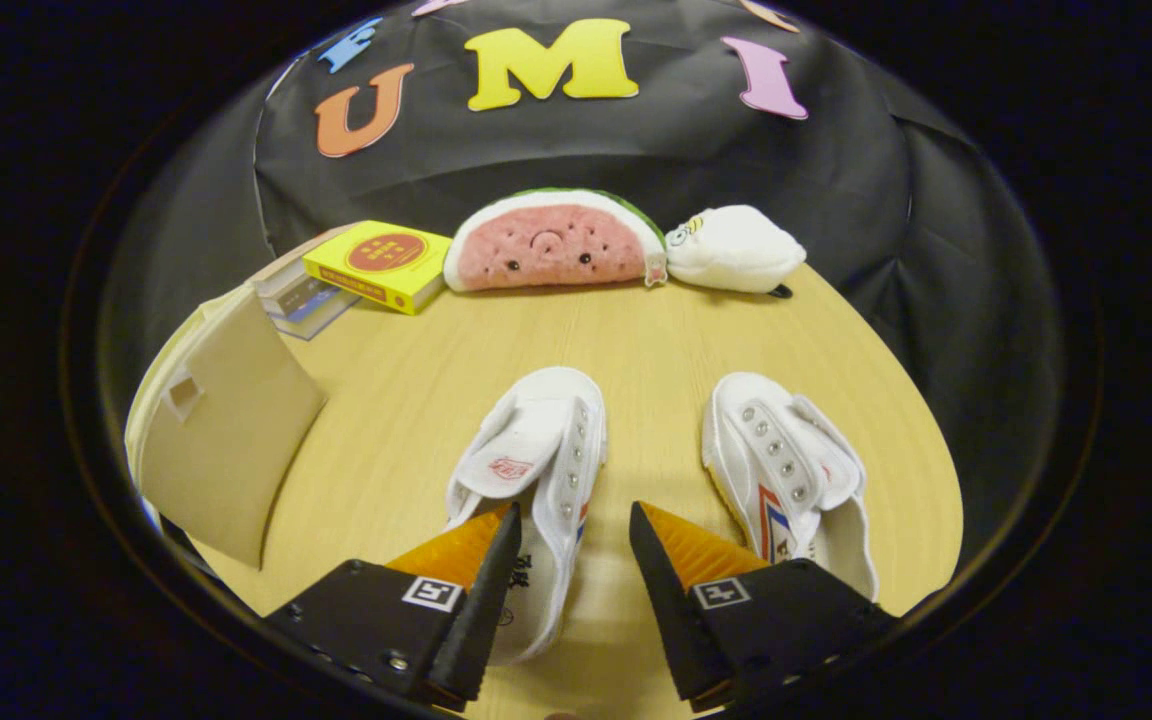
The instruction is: Open the storage box then place both shoes into the box .Put the left shoe in first, then the right shoe, with the right side of both shoes facing outward in a uniform manner.
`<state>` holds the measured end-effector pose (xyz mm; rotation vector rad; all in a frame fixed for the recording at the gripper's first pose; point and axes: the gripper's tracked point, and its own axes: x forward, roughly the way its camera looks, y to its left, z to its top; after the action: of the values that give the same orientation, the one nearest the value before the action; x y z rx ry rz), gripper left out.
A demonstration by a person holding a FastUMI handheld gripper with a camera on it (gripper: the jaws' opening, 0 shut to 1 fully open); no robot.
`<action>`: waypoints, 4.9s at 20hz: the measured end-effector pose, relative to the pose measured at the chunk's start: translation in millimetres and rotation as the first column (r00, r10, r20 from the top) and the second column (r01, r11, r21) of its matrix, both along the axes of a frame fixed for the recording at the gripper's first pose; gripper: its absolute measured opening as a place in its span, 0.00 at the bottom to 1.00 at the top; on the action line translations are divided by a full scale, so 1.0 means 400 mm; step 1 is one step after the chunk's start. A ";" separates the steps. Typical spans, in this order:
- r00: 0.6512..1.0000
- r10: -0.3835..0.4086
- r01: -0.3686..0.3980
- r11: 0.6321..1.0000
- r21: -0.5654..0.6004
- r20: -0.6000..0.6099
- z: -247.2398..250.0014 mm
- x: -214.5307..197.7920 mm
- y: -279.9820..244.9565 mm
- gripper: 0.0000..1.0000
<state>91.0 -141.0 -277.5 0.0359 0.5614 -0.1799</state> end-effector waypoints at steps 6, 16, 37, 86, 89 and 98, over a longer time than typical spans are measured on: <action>0.996 0.008 -0.001 0.997 0.082 -0.092 -0.039 0.004 0.012 0.23; 0.984 -0.070 0.123 0.932 0.340 -0.164 0.017 -0.051 0.110 0.00; 0.993 -0.088 0.031 0.827 0.561 0.074 0.421 -0.069 0.839 0.00; 0.971 -0.073 0.075 0.997 -0.003 0.226 0.434 -0.323 0.120 0.92; 0.974 -0.115 0.132 0.989 -0.074 0.193 0.356 -0.359 -0.092 0.92; 0.998 -0.055 0.059 0.991 -0.120 0.034 0.079 -0.241 -0.362 0.92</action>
<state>-5.3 -285.7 -246.0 -0.0629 0.5179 -0.2682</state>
